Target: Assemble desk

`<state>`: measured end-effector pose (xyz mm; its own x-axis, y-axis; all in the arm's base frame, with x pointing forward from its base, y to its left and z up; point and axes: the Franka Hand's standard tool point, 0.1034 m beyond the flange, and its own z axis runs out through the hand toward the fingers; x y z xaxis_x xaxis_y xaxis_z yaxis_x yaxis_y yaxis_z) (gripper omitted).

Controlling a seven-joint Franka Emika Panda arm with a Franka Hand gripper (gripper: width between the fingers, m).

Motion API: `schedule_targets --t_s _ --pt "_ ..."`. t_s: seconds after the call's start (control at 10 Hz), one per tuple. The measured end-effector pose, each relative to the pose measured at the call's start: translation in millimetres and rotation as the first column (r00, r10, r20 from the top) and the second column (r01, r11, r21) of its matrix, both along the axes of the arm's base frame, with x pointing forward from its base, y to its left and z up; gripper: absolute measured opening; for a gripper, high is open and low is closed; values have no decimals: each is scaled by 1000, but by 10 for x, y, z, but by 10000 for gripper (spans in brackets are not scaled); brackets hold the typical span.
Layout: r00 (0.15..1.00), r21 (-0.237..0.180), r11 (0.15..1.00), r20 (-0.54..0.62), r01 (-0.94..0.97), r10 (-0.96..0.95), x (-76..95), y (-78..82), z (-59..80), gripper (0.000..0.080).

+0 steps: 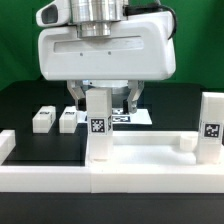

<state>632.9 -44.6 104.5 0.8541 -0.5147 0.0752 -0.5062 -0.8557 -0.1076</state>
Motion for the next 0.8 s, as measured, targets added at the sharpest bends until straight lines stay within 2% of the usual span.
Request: schedule_targets --t_s 0.4,0.6,0.7,0.8 --pt "962 -47 961 8 -274 274 -7 -54 -5 648" --pt "946 -59 944 12 -324 325 -17 -71 -23 648" --pt "946 -59 944 12 -323 325 -18 -71 -23 535" --pt "946 -59 944 12 -323 325 -18 -72 -24 368"
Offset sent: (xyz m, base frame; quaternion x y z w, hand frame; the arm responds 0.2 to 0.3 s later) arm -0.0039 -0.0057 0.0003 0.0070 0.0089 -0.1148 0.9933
